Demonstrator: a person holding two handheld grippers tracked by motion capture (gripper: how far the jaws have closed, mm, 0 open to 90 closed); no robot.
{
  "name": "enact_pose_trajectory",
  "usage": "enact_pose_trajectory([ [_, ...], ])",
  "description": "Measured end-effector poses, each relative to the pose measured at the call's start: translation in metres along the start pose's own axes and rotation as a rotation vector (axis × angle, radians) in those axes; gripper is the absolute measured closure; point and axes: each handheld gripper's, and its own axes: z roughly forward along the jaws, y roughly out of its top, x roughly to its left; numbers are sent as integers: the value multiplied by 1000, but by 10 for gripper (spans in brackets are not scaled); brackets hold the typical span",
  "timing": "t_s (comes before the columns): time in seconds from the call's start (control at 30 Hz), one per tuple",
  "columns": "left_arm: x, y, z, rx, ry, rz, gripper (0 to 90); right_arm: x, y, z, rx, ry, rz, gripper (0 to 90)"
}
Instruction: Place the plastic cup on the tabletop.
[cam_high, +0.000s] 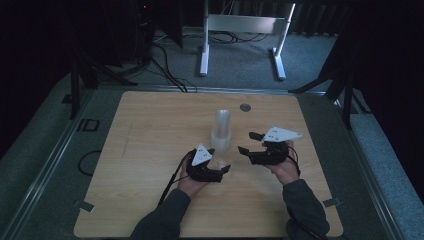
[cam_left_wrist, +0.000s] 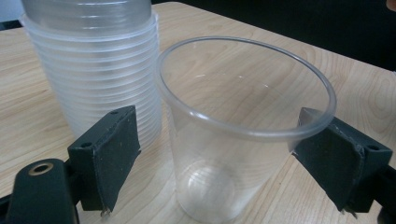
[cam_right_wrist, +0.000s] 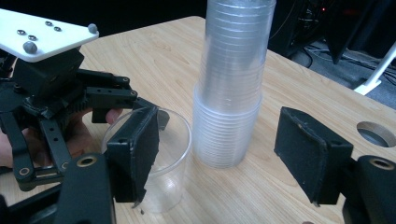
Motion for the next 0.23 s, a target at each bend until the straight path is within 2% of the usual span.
enact_pose_trajectory([
  [0.23,-1,-4,-7,-7,5,2,147,-2,0,-2,-2,-7,2,302],
])
